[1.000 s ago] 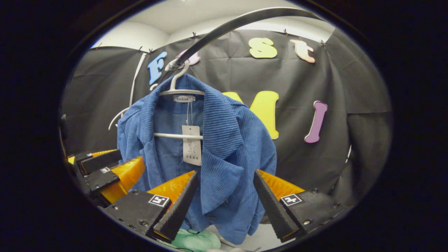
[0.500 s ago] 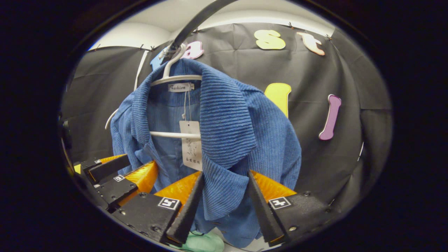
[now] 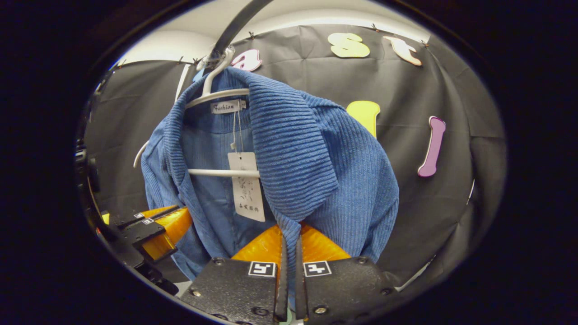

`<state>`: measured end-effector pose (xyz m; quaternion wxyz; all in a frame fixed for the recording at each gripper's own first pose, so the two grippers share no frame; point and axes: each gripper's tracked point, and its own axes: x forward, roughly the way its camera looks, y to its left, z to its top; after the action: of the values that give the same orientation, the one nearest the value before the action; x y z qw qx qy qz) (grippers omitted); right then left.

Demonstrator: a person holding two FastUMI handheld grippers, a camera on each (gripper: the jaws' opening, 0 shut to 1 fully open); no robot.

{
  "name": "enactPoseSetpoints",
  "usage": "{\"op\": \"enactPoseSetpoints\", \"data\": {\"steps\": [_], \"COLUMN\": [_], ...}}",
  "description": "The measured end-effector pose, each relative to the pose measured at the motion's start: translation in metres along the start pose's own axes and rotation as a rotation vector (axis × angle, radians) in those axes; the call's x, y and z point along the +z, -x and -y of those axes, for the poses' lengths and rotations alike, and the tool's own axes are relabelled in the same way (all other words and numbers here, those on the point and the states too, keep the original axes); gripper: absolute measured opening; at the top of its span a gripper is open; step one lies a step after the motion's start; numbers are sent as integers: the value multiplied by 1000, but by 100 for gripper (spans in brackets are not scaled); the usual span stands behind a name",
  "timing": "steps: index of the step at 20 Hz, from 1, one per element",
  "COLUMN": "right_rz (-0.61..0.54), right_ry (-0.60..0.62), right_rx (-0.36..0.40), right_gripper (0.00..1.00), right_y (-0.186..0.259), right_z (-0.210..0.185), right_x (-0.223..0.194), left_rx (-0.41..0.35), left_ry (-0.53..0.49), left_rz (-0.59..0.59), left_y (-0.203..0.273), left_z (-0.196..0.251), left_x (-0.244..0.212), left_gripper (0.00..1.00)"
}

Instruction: Grasp the clothes on the hanger with both hands and then place them into the laundry hamper below.

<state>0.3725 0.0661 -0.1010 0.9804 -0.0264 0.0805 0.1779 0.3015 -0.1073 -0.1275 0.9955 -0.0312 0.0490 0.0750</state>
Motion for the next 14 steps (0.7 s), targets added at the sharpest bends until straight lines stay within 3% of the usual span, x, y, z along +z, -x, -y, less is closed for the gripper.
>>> {"op": "enactPoseSetpoints", "data": {"steps": [1, 4, 7, 9, 11, 12, 14], "right_rz": [-1, -2, -2, 0, 1, 1, 4], "right_ry": [6, 14, 18, 19, 12, 12, 31], "right_rx": [1, -12, -18, -14, -1, 17, 43], "right_gripper": [10, 10, 10, 9, 10, 10, 10], "right_y": [-1, 2, 3, 5, 7, 8, 11], "right_z": [0, 2, 4, 5, 6, 5, 9], "right_x": [0, -1, 0, 2, 2, 1, 1], "left_rx": [-6, -71, -45, -37, -39, -57, -83], "left_ry": [5, 5, -32, -61, -57, -43, -39], "left_rz": [4, -28, 21, 45, 47, 44, 54], "left_y": [3, 15, 31, 40, 41, 42, 46], "left_z": [0, 16, 13, 19, 22, 28, 39], "left_x": [2, -5, 2, 6, 5, 5, 10], "left_gripper": [6, 53, 99, 100, 92, 100, 100]}}
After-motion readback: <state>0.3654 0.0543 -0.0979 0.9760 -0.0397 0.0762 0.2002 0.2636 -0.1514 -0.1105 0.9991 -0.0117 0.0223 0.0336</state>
